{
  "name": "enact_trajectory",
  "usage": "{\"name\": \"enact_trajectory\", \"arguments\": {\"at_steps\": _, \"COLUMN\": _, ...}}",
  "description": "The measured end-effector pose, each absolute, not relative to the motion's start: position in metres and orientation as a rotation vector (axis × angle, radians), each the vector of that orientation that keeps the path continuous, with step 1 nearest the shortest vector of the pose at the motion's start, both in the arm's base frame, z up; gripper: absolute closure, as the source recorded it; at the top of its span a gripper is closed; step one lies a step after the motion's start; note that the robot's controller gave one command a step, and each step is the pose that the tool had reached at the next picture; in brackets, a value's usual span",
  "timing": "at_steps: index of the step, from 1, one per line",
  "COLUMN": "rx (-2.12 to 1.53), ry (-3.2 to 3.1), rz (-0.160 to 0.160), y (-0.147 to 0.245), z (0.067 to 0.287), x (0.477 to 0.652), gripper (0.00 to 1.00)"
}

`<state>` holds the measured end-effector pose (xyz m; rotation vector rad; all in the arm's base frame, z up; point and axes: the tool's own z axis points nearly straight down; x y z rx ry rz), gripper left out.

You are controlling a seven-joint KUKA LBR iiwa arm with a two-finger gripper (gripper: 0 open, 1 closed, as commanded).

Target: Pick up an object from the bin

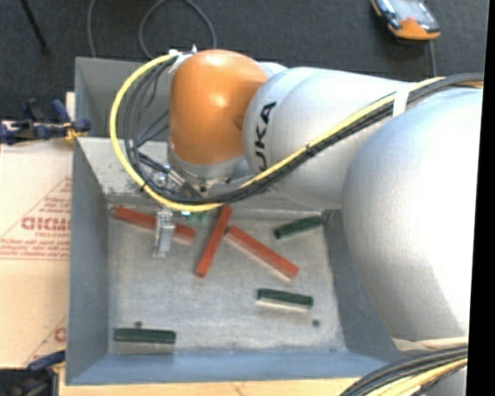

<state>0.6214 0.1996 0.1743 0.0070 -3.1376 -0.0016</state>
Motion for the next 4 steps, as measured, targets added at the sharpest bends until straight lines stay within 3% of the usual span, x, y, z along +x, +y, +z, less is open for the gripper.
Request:
{"name": "enact_trajectory", "arguments": {"at_steps": 1, "rx": -0.315, "ry": -3.117, "rz": -0.001, "y": 0.1672, "z": 0.0698, "x": 0.6498, "gripper": 0.00}}
{"name": "enact_trajectory", "arguments": {"at_steps": 4, "rx": -0.317, "ry": -3.119, "rz": 0.000, "y": 0.1673, "z": 0.0705, "x": 0.6490, "gripper": 0.00}}
